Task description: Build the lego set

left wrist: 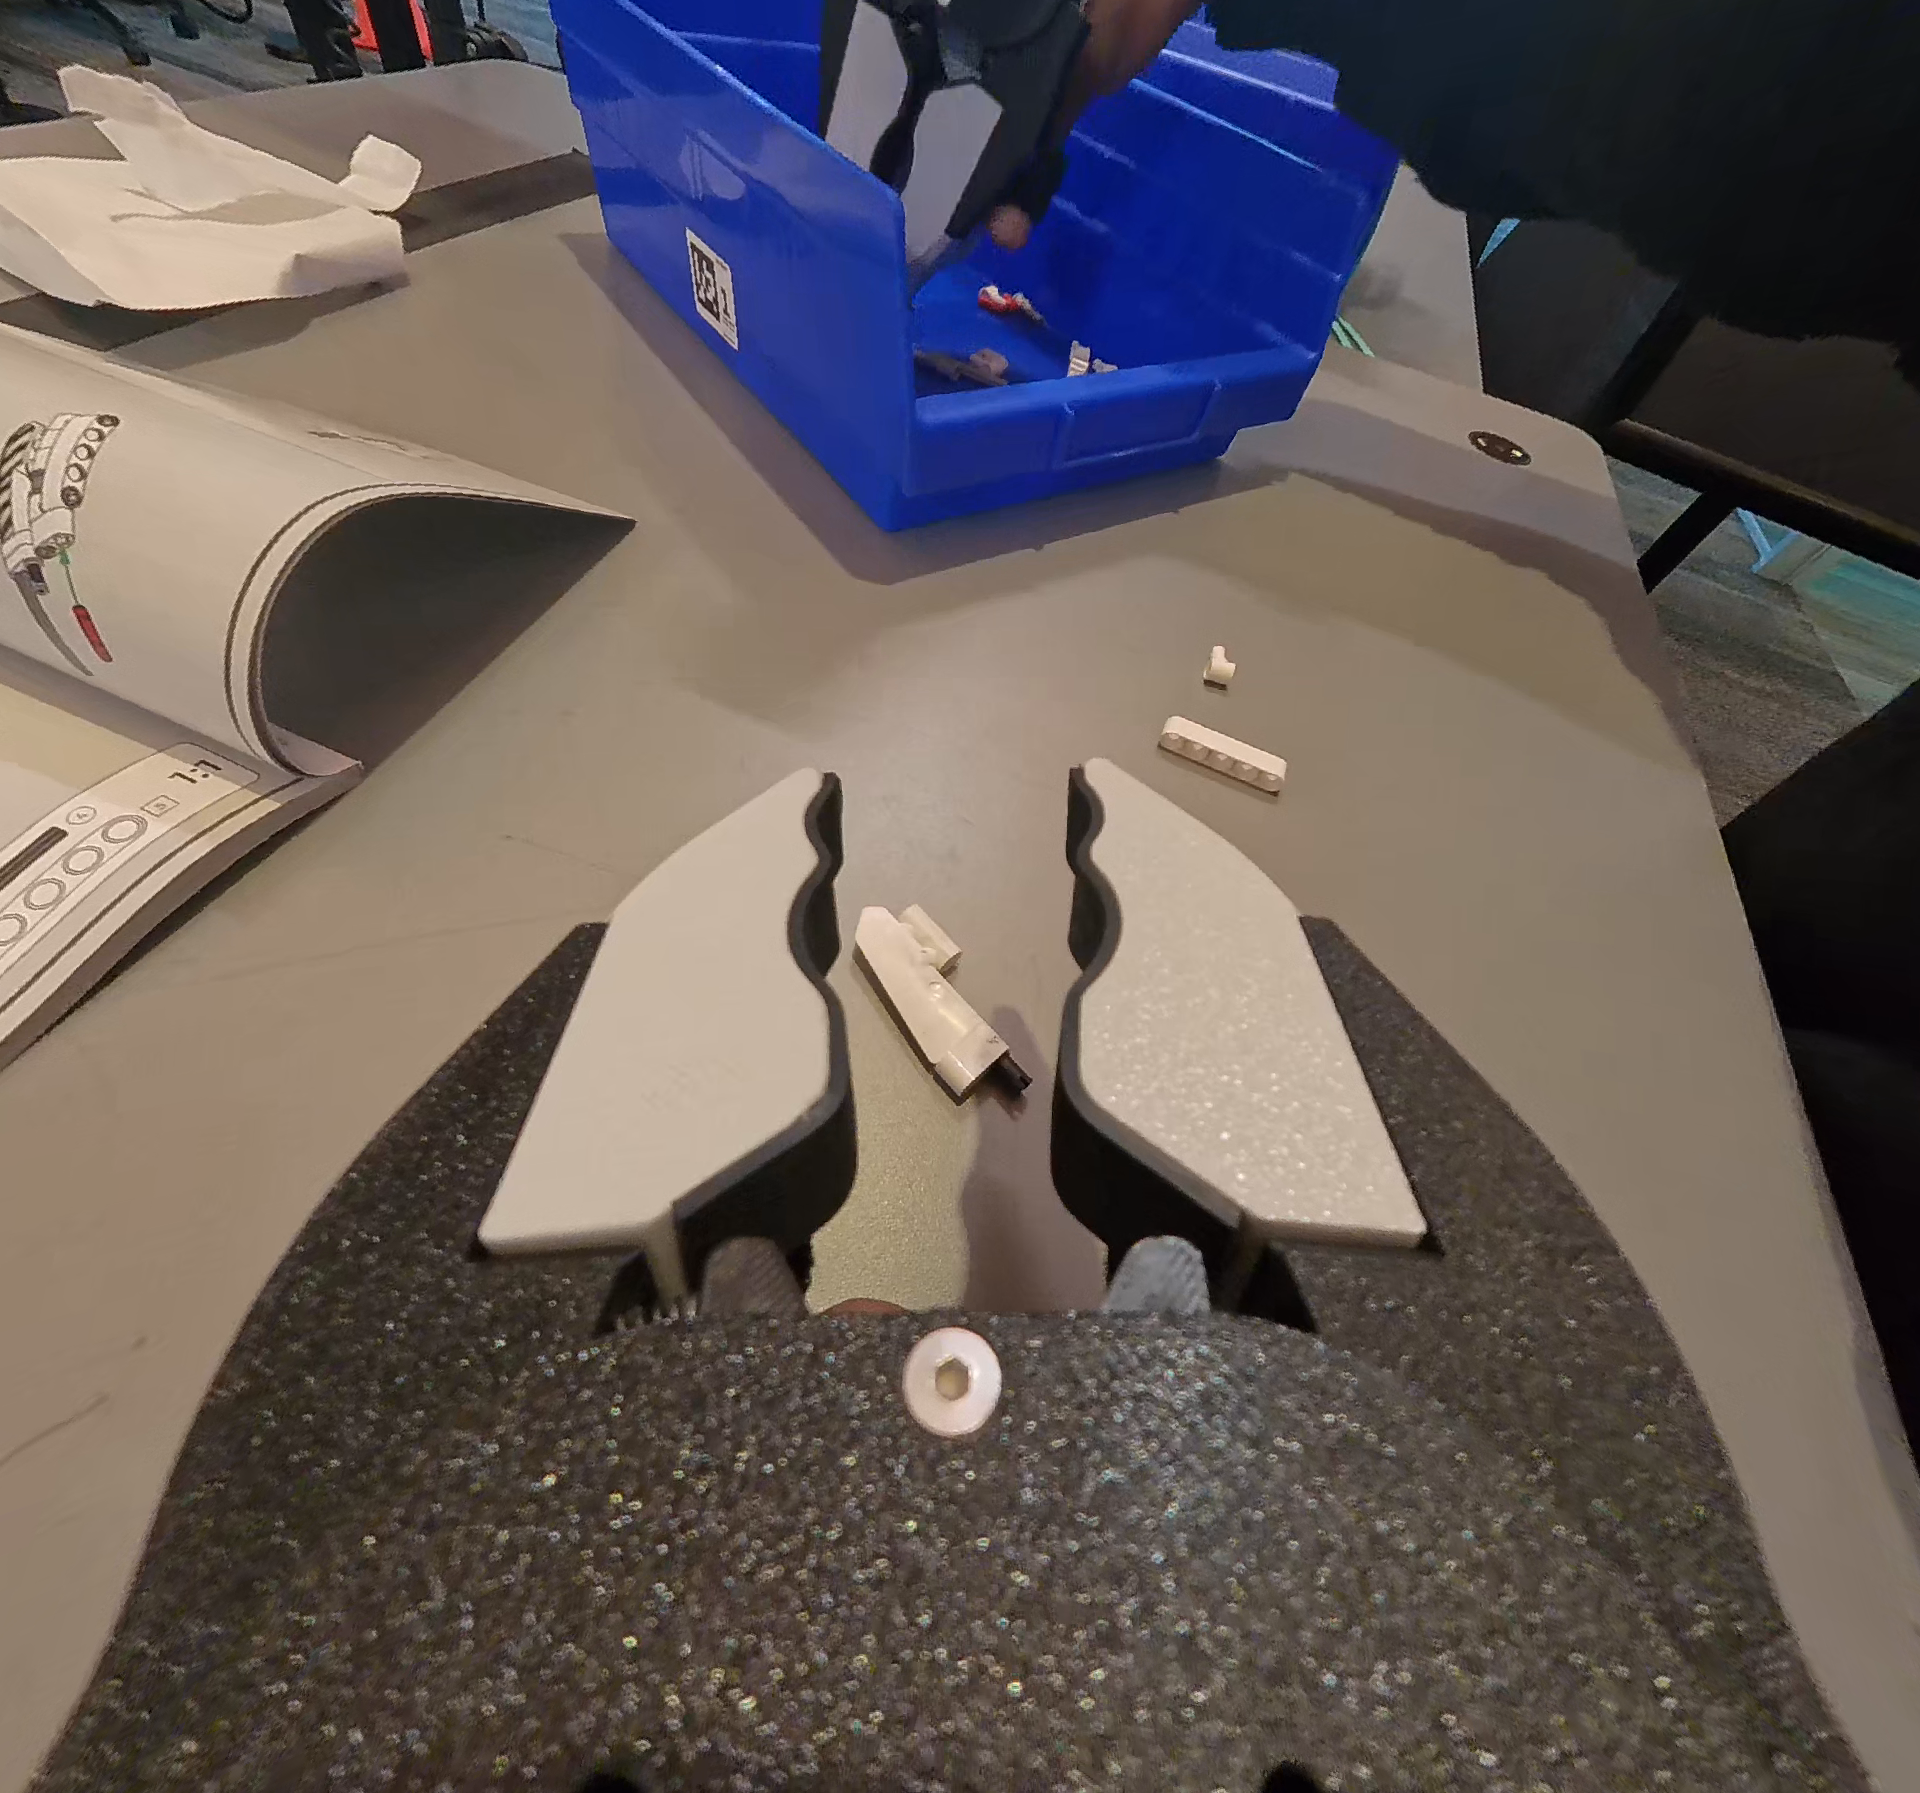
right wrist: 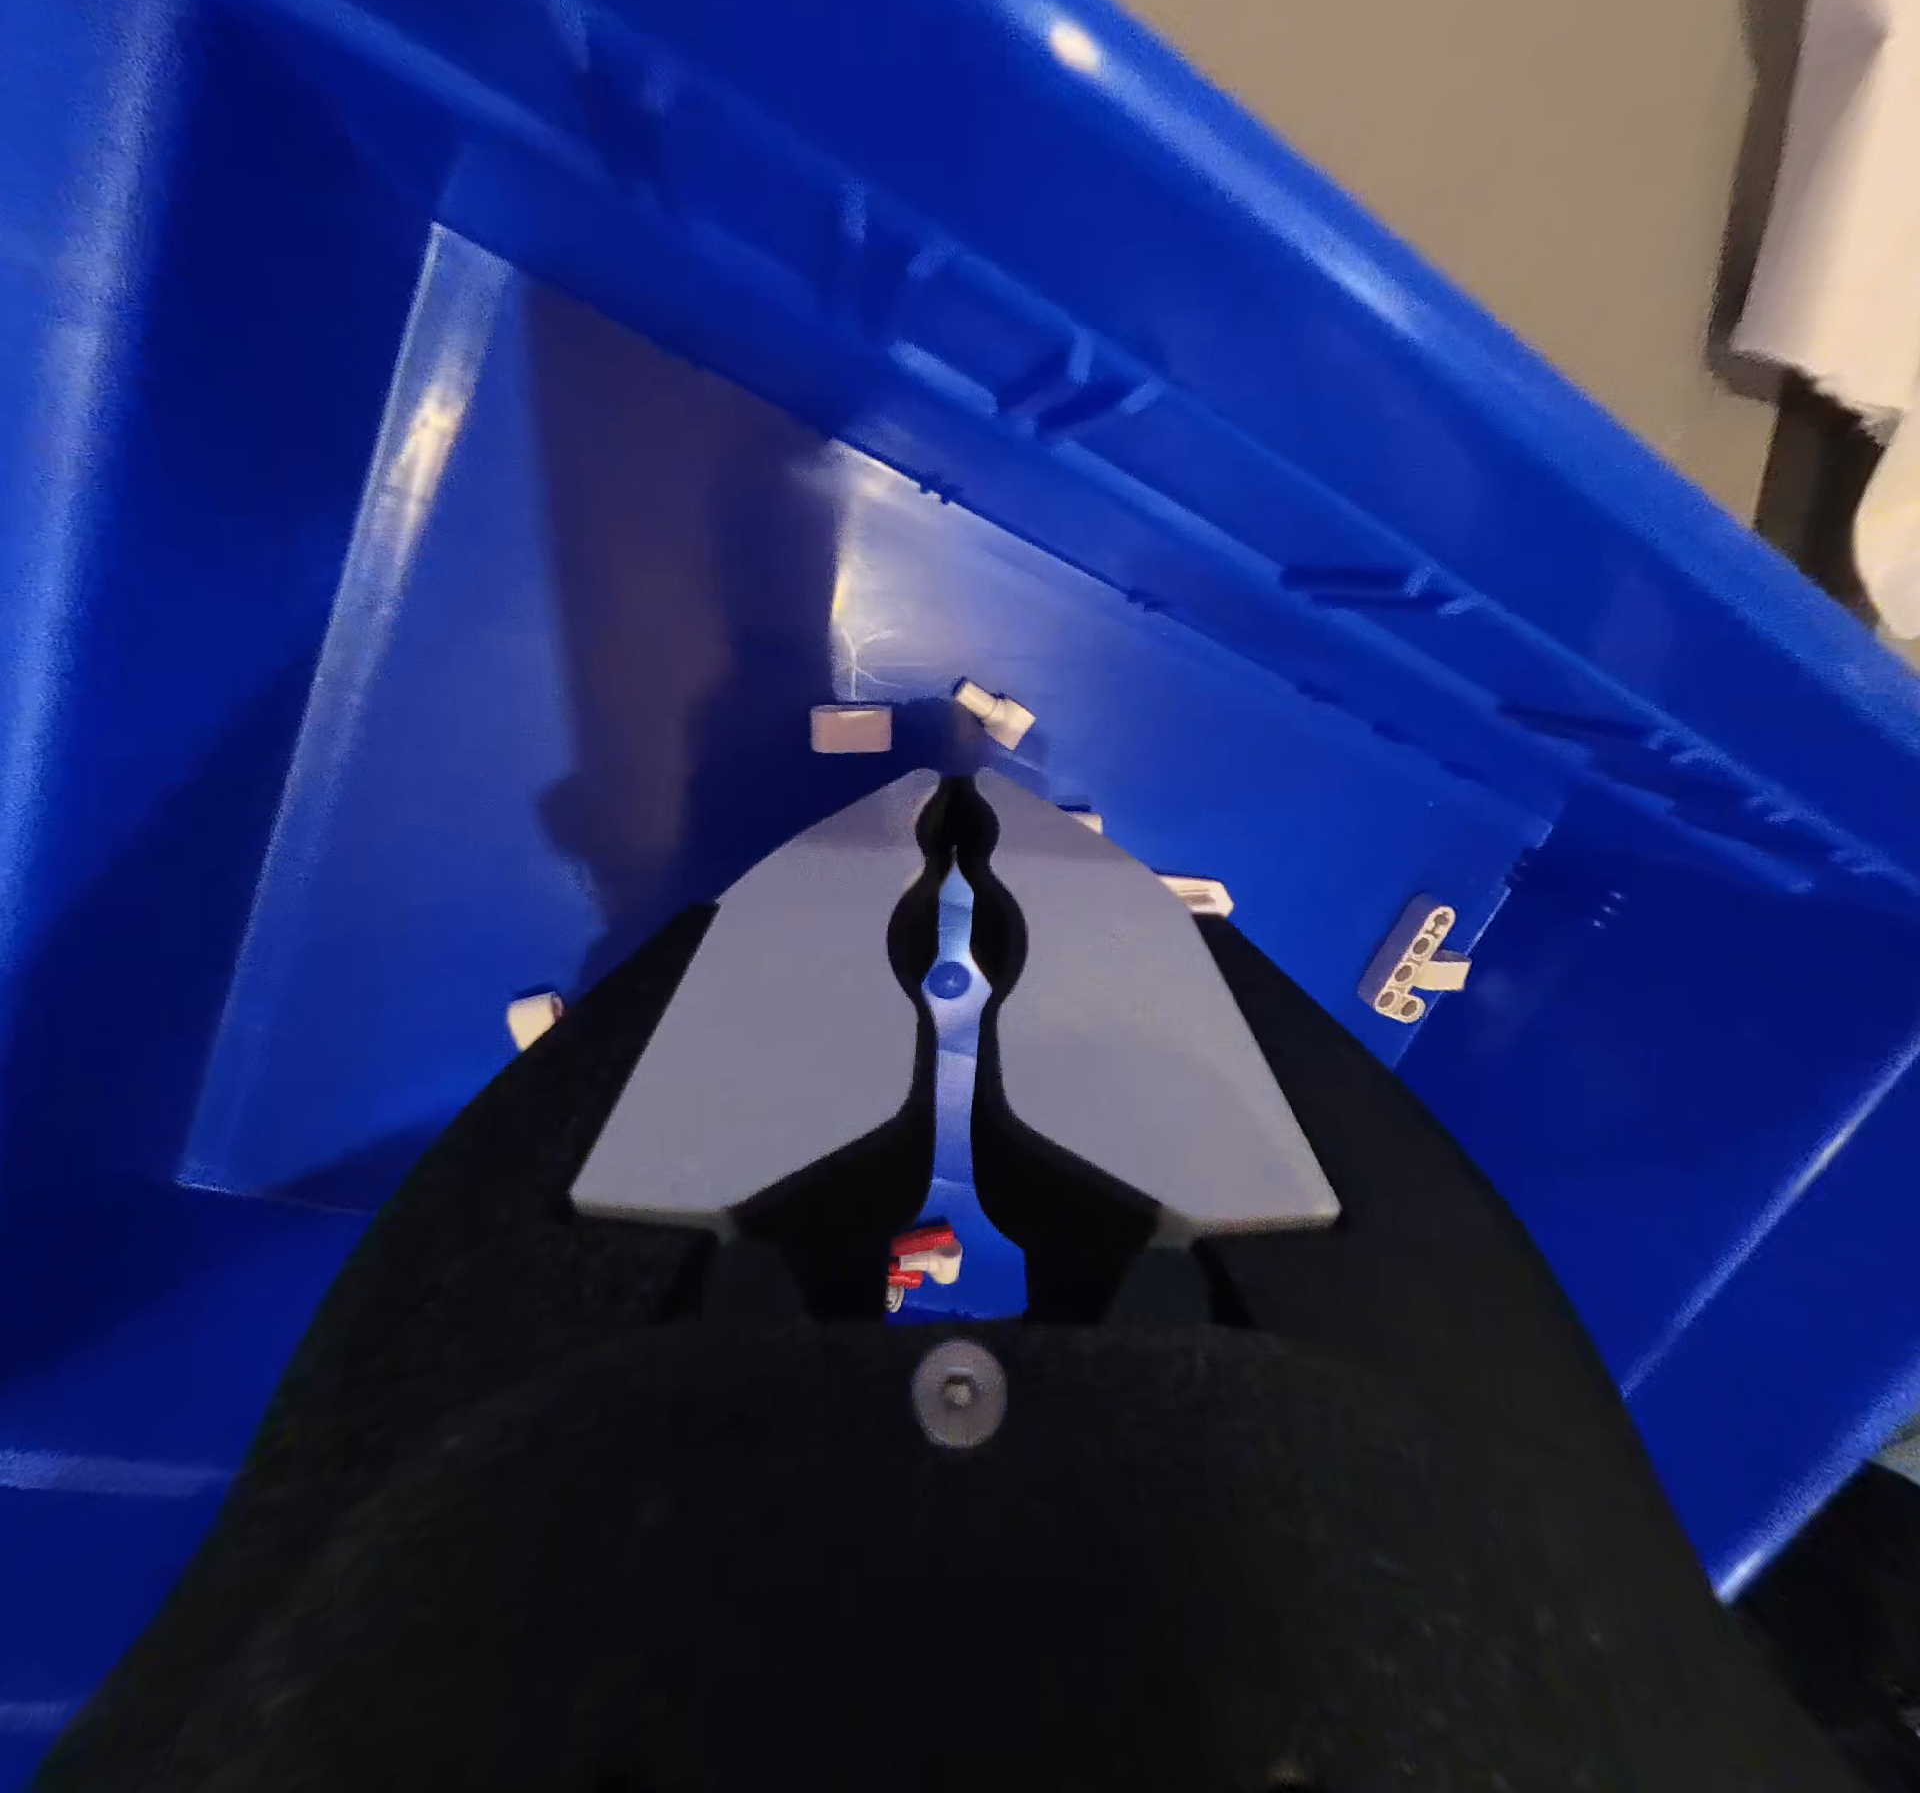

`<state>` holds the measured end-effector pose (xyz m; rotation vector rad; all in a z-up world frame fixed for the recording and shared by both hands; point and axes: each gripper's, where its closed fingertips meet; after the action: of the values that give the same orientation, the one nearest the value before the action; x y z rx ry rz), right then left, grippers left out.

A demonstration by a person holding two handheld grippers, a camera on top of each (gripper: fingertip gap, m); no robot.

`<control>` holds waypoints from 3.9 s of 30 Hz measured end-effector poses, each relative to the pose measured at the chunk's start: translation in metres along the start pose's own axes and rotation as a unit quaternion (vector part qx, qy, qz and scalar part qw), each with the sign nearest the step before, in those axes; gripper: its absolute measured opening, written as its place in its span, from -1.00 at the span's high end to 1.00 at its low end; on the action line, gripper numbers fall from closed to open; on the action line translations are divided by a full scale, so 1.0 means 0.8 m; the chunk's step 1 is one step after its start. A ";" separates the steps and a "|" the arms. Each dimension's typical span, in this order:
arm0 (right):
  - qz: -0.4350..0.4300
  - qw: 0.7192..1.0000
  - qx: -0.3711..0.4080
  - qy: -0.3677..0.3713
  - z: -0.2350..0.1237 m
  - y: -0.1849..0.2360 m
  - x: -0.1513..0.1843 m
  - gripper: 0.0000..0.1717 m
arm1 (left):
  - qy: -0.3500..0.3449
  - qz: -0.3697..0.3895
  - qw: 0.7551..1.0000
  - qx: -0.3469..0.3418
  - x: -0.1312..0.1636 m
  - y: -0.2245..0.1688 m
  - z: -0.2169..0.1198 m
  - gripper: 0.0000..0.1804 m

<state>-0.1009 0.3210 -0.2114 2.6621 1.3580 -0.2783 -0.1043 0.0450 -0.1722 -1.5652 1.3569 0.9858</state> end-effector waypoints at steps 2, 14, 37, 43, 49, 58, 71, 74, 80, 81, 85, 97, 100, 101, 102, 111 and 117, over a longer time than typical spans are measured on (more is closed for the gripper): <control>0.004 1.000 0.006 -0.003 -0.002 -0.004 -0.001 0.94 | 0.000 0.003 1.000 -0.001 0.000 -0.001 0.000 0.54; 0.029 0.998 -0.041 -0.029 0.013 -0.010 -0.011 0.72 | 0.005 -0.003 1.000 0.001 0.001 0.000 0.001 0.54; 0.076 0.989 -0.020 -0.122 -0.047 0.115 -0.089 0.89 | 0.002 -0.008 1.000 0.003 0.000 0.001 0.000 0.54; 0.052 0.996 -0.031 -0.065 0.006 0.193 -0.119 0.88 | 0.002 -0.002 1.000 0.001 0.000 0.000 0.001 0.54; 0.069 0.997 -0.024 -0.035 0.045 0.197 -0.116 0.88 | 0.002 0.004 1.000 -0.002 0.001 0.000 0.001 0.54; 0.087 0.995 -0.035 -0.037 0.063 0.193 -0.106 0.88 | 0.002 0.002 1.000 0.000 0.001 -0.001 0.000 0.54; 0.170 0.979 0.082 -0.077 -0.077 0.133 -0.034 0.74 | 0.004 -0.001 1.000 0.002 0.001 0.000 0.001 0.54; 0.233 0.962 0.140 -0.022 -0.105 0.076 0.039 0.72 | 0.006 -0.001 1.000 0.001 0.002 0.000 0.001 0.54; 0.266 0.956 0.123 0.007 -0.082 -0.027 0.096 0.71 | 0.008 0.001 1.000 -0.001 0.002 -0.001 0.002 0.54; 0.275 0.955 0.115 0.007 -0.075 -0.046 0.101 0.71 | 0.008 0.001 1.000 -0.001 0.002 0.000 0.002 0.54; 0.314 0.946 0.070 0.038 -0.044 -0.095 0.128 0.71 | 0.006 -0.003 1.000 0.000 0.001 0.000 0.001 0.54; 0.324 0.942 -0.034 0.079 -0.005 -0.104 0.126 0.89 | 0.002 -0.017 1.000 0.010 -0.001 0.001 -0.001 0.54; 0.317 0.944 -0.030 0.085 -0.004 -0.103 0.125 0.94 | 0.002 -0.017 1.000 0.010 -0.001 0.001 -0.001 0.54; 0.314 0.945 -0.026 0.087 -0.004 -0.102 0.124 0.94 | 0.002 -0.016 1.000 0.009 -0.001 0.001 -0.001 0.54; 0.313 0.945 -0.026 0.087 -0.005 -0.099 0.123 0.94 | 0.002 -0.016 1.000 0.009 -0.001 0.001 -0.001 0.54; 0.226 0.972 0.063 -0.026 -0.083 -0.016 0.022 0.95 | 0.000 -0.010 1.000 0.007 -0.001 0.000 -0.001 0.54; 0.088 0.994 0.053 -0.038 -0.077 0.122 -0.082 0.95 | 0.003 -0.006 1.000 0.005 0.000 0.000 0.000 0.54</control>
<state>-0.0534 0.2253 -0.1328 2.8034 1.1085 -0.4385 -0.1042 0.0446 -0.1725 -1.5678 1.3533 0.9676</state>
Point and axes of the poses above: each gripper's, where its closed fingertips meet, z out along the fingers, x out of its underside, y = z × x across the jaws, and after that the axes turned 15 degrees about -x, right-handed
